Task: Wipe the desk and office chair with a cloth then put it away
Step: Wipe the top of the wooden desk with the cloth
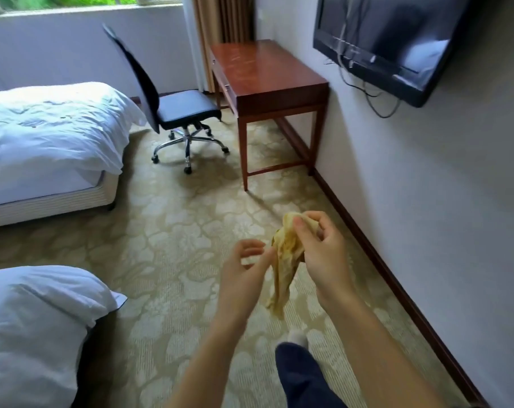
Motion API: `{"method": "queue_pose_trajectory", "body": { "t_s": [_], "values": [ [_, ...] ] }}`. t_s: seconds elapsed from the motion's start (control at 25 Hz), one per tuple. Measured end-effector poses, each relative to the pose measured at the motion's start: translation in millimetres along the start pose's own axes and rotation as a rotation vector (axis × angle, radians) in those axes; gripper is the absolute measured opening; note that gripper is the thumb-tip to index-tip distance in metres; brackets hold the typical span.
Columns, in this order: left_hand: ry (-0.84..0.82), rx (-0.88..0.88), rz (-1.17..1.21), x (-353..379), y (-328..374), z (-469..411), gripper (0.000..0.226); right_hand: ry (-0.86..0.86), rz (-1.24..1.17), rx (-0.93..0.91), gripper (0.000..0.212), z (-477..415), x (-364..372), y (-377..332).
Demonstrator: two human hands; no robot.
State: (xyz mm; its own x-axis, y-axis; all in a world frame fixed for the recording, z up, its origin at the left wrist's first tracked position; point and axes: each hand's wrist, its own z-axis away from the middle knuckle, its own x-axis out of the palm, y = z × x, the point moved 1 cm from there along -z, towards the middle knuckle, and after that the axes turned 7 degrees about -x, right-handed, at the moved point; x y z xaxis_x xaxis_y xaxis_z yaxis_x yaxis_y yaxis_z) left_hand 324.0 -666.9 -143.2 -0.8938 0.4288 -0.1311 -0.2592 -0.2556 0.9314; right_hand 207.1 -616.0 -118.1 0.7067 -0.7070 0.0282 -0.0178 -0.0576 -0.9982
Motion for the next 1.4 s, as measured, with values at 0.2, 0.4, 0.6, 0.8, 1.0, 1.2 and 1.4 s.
{"method": "queue_pose_trajectory", "body": {
  "t_s": [0.2,0.4,0.6,0.8,1.0,1.2,1.4],
  "values": [
    [-0.073,-0.179,0.266,0,48,-129,0.034,-0.043,-0.192,0.041,0.007,-122,74,4],
    [-0.063,-0.004,0.382,-35,149,-277,0.025,-0.133,-0.390,0.042,0.013,-289,139,-28],
    [0.156,-0.015,0.396,-64,190,-387,0.020,-0.153,-0.539,0.143,0.018,-405,199,-25],
    [0.373,0.158,0.235,-75,202,-503,0.019,-0.124,-0.686,0.233,0.017,-519,250,17],
    [-0.094,0.302,0.009,-64,251,-647,0.044,-0.068,-0.768,0.265,0.023,-636,312,46],
    [-0.219,0.257,-0.119,-59,300,-788,0.056,0.024,-0.799,0.253,0.020,-750,363,54],
    [-0.149,0.347,-0.236,-40,326,-888,0.040,0.054,-0.830,0.247,0.041,-834,381,74]
  ]
}}
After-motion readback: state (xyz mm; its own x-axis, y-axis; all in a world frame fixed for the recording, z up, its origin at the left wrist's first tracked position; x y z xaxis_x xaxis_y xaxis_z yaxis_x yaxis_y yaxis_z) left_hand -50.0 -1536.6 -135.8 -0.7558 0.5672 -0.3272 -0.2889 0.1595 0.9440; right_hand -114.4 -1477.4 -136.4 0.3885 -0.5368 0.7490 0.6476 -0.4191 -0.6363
